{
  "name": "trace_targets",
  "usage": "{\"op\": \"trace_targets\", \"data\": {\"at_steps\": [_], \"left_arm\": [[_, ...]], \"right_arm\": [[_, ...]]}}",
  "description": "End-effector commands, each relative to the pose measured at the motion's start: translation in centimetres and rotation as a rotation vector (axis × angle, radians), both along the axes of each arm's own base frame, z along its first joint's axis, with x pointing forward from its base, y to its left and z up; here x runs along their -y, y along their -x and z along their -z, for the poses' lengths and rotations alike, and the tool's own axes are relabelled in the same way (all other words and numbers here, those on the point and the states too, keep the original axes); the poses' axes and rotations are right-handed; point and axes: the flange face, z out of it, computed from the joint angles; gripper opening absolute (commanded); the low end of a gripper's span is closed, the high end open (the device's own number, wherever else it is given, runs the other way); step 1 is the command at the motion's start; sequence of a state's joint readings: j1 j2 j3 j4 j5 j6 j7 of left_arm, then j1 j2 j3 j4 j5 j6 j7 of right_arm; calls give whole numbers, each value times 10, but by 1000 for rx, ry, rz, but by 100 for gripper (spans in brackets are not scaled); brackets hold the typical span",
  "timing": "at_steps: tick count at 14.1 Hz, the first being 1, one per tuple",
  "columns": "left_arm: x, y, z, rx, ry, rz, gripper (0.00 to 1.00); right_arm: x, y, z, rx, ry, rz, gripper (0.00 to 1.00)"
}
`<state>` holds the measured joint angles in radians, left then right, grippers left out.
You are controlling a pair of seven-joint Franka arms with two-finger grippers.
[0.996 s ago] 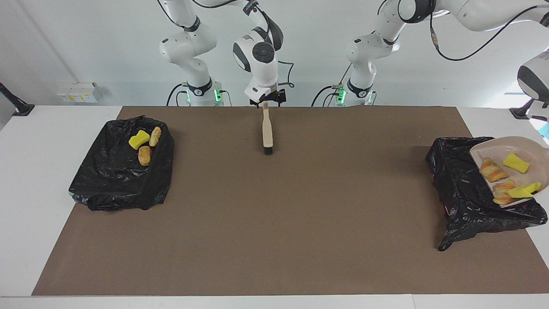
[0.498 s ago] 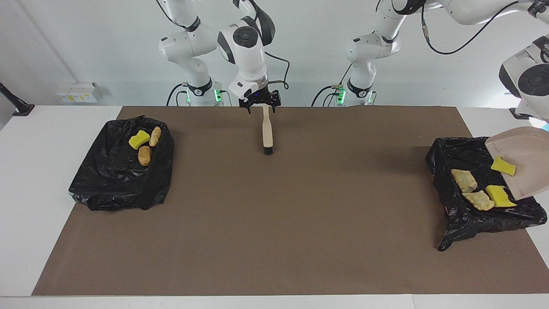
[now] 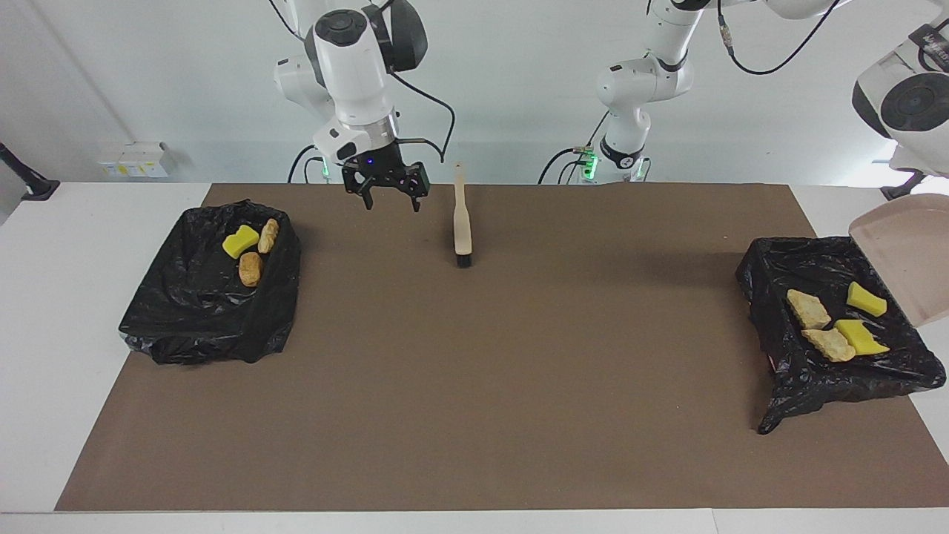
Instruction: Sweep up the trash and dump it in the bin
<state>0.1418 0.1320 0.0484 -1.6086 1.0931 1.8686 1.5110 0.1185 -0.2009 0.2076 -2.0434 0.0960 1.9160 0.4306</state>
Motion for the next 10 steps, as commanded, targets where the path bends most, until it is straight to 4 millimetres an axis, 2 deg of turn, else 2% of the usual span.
{"op": "trace_targets", "data": {"at_steps": [1, 3, 5, 8, 10], "left_arm": [[35, 4, 6, 58, 80, -35, 0], [59, 2, 15, 114, 198, -84, 0], [74, 4, 23, 144, 301, -135, 0], [93, 14, 51, 162, 532, -241, 0], [130, 17, 73, 194, 570, -301, 0]], "right_arm": [[22, -11, -28, 11, 20, -20, 100], [33, -16, -42, 15, 20, -13, 100], [44, -19, -59, 21, 28, -25, 100], [54, -19, -77, 14, 34, -11, 100], [58, -18, -85, 12, 35, -15, 100]]}}
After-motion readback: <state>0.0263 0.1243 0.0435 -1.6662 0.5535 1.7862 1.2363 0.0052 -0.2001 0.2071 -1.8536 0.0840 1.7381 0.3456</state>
